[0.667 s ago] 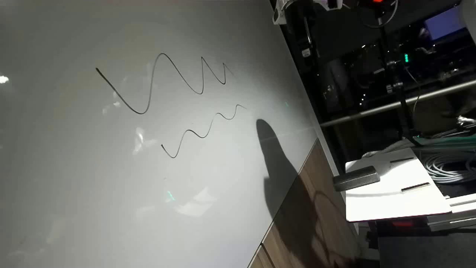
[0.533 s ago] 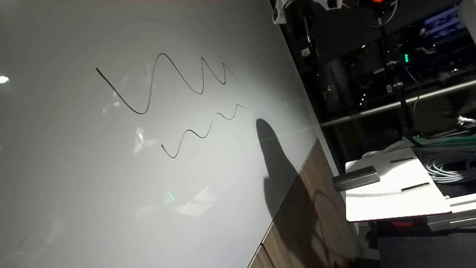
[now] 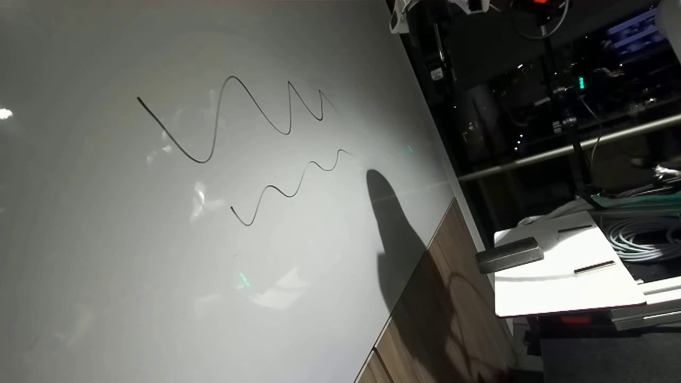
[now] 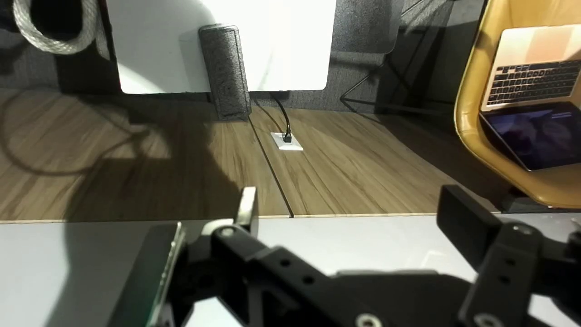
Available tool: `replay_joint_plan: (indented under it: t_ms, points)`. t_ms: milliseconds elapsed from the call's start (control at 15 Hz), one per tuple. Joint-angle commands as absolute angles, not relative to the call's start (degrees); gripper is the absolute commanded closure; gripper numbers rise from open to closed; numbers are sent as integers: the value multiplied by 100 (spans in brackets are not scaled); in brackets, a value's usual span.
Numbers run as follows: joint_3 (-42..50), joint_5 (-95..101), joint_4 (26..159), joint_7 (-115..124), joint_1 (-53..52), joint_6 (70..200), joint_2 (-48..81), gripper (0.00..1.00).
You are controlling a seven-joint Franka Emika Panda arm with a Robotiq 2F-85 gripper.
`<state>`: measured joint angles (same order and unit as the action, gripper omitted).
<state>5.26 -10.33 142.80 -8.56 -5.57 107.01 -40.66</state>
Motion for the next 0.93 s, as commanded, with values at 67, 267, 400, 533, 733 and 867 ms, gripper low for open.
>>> replay_joint_plan:
  t_ms: [67,267,400,533,733,867]
  points:
    - [455,-1083,14262,-904,-463,10674,-4056,0]
    - [455,-1083,14262,-904,-463,10674,-4056,0]
    - [455,-1083,14262,-904,-463,10674,-4056,0]
    - [455,-1083,14262,-904,-463,10674,-4056,0]
    - [455,-1083,14262,-904,-463,10674,-4056,0]
    - [322,-979,14405,-883,-462,10801,-4015,0]
